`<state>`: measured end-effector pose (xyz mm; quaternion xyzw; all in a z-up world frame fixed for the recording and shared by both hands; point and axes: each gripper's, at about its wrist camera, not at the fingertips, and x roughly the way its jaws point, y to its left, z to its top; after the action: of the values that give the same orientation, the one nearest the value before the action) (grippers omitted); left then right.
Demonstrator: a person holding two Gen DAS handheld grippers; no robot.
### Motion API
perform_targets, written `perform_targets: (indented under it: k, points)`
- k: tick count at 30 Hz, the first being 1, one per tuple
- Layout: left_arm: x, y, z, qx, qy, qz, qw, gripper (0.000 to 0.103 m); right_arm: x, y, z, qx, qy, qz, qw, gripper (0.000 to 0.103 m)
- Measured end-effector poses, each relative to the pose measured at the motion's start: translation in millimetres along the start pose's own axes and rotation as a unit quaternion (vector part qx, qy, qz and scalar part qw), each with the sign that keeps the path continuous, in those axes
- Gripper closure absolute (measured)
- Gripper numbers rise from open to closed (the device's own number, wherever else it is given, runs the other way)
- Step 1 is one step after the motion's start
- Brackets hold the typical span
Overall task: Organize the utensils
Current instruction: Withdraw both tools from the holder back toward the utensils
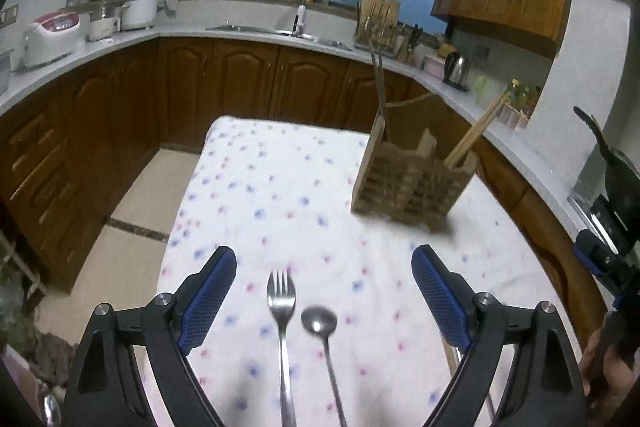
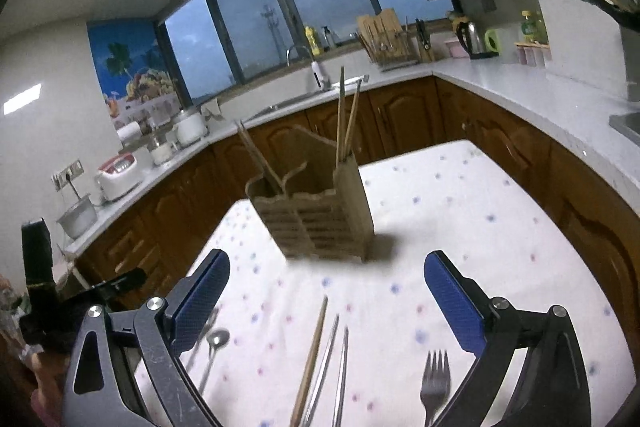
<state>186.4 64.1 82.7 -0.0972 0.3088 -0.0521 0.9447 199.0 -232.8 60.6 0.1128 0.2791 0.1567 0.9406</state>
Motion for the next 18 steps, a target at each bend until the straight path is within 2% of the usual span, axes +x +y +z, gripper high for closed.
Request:
perform_targets:
  k: [7,15,17,18]
  points:
    - [-15,-3,-22,0.013,0.026,0.002,0.9996,0.013,-9,5,-24,-0.002,0.019,-0.001,1.000,0.004]
    - [-11,-9,-34,0.026,0.050,0.005,0.9984,0.015,-5,3,-38,-0.007,0.040,-0.006,0.999,0.005]
    - [-11,-11,-36,0.031,0.056,0.006,0.9979,0.015,-3,4,-40,-0.010,0.044,-0.009,0.999,0.006]
    - [-8,-12,-36,0.034,0.059,0.006,0.9977,0.015,-2,4,-41,-0.011,0.047,-0.011,0.999,0.010]
